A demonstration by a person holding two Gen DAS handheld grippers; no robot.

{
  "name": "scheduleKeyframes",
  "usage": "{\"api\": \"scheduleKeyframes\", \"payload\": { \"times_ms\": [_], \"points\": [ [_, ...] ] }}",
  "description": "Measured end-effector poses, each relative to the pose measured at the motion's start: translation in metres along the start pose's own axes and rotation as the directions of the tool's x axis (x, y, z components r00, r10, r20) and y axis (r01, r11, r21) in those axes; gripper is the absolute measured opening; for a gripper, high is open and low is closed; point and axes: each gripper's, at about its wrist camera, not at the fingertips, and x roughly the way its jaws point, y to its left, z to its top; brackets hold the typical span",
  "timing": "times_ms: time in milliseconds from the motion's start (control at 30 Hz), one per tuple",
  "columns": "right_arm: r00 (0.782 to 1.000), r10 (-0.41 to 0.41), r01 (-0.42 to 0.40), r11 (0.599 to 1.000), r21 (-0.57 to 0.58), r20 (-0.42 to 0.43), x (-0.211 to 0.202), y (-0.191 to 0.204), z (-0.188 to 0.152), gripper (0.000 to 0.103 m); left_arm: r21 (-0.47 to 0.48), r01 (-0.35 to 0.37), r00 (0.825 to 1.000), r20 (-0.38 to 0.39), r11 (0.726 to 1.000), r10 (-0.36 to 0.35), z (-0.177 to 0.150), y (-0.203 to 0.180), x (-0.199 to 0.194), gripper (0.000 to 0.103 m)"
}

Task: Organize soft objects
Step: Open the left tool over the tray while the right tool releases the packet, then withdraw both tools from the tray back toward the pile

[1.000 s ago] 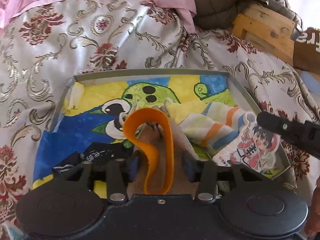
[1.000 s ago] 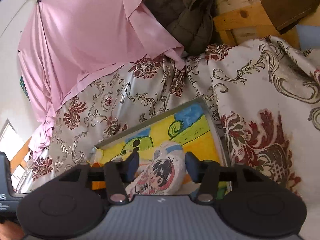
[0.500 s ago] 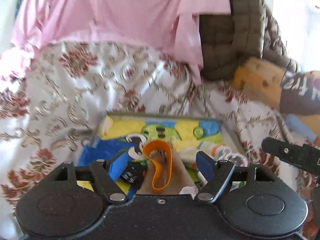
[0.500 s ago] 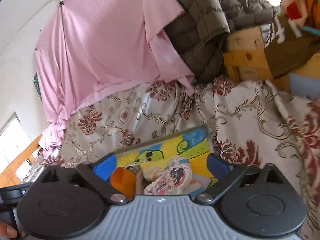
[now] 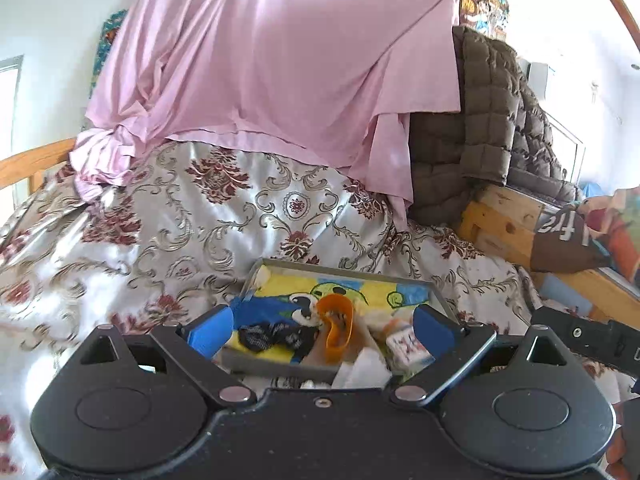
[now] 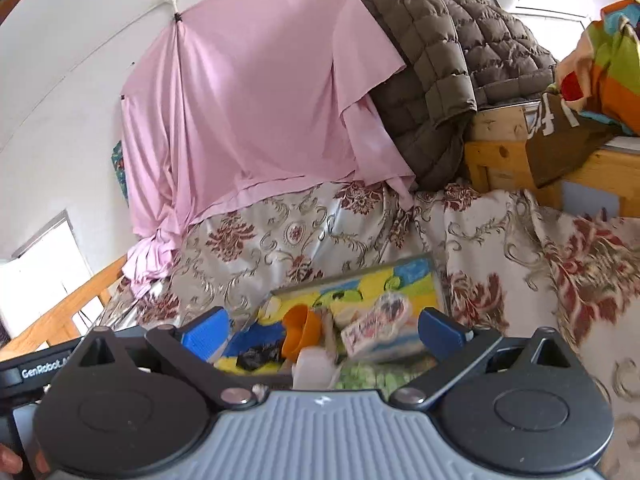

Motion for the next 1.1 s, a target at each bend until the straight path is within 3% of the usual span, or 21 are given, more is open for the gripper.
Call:
{"api": "scheduleKeyframes", "payload": {
  "times_ms": [233,533,667,767,933,1100],
  "points": [
    [0.999,0.011,-0.010,0.999,0.041,-0.034,-0.041,0.009,-0.027,0.103,0.018,-0.007,1.000,0.014,1.000,0.007,-0.035,0.002,-0.058,0.101],
    [0.993,-0.011,0.022,0.996,0.091,-0.117,-0.068,0.016,-0.059,0.103,0.007,0.023,0.999,-0.034,1.000,-0.022,-0.065,0.017,-0.090,0.102],
    [0.987,-0.036,0.053,0.993,0.103,-0.155,-0.073,0.020,-0.070,0.103,0.032,-0.021,0.997,-0.072,0.999,0.023,-0.079,0.033,-0.096,0.102],
    [0.982,-0.072,0.089,0.992,0.092,-0.174,-0.081,0.026,-0.080,0.103,-0.004,-0.055,0.996,-0.077,0.998,0.055,-0.084,0.046,-0.102,0.102],
    [0.969,-0.072,0.078,0.997,0.014,-0.238,-0.094,0.047,-0.097,0.103,-0.023,-0.089,0.993,-0.081,0.996,0.087,-0.092,0.054,-0.116,0.102],
    [0.971,-0.096,0.093,0.995,-0.024,-0.220,-0.124,0.069,-0.113,0.103,-0.017,-0.128,0.983,-0.131,0.992,0.125,-0.107,0.056,-0.127,0.102]
  ]
}}
